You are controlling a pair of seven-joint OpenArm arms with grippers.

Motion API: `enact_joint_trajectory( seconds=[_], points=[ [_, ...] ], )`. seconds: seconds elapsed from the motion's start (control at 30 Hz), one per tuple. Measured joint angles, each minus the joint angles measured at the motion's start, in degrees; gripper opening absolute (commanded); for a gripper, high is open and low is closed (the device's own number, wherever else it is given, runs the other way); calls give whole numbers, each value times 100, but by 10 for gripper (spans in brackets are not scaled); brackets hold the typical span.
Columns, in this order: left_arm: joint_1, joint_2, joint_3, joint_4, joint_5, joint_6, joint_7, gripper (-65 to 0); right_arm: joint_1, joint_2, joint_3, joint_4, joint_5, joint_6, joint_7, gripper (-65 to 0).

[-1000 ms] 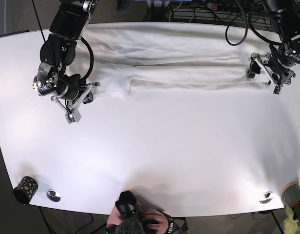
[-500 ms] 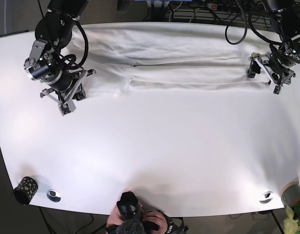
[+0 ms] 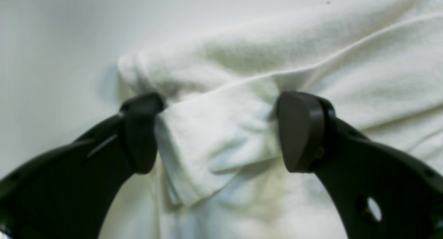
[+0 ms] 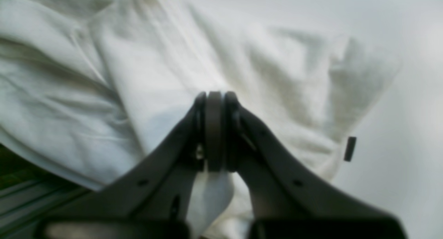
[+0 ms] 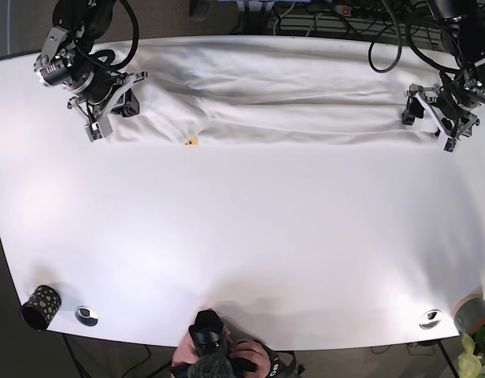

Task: Fold the T-shirt properly
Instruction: 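Grasp the strip ends with both grippers and fold it over lengthwise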

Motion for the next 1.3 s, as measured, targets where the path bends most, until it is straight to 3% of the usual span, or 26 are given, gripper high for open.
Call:
enact_joint_trajectory(
  seconds=[0.07,0.23,0.3,0.37,0.5,0.57,0.73,0.83,1.03,1.13,1.3],
  points=[
    [-9,0,-4,-50,0,0,-22,-172,15,22,205,-275,31,0,28,-617],
    [-9,-114,9,-105,-70,-22,-28,-172,-66,238,337,-535,-31,-7,138,-358],
    [-9,-131,7,-105,-74,-22,-26,-172,-50,251,343,-494,0,-2,168,-273],
    [-13,-131,-11,-103,-79,-22,-15,-172,-98,251,343,-321,17,-4,155,-230],
    [-162,-114,-146,-109,-243,-46,192,-171,-249,197,337,258,24,0,195,-220],
    [-238,-66,-431,-48,-393,-13,214,-169,-260,-7,337,400,68,-9,181,-220],
    [-223,-160,-595,317,-940,7,234,-169,-304,-127,291,385,835,0,157,-220],
    [-177,-127,-577,623,-1257,2,236,-169,-378,-131,173,387,1014,-11,186,-220],
    [144,-144,-514,1123,-1475,4,778,-172,-494,-273,-247,372,1088,-2,162,-220],
    [431,-162,-315,1207,-1502,9,778,-172,-581,-273,-243,208,1123,-4,291,-220],
    [730,-105,70,1038,-1355,2,776,-172,-603,-297,-234,-396,651,-2,251,-220]
  ],
)
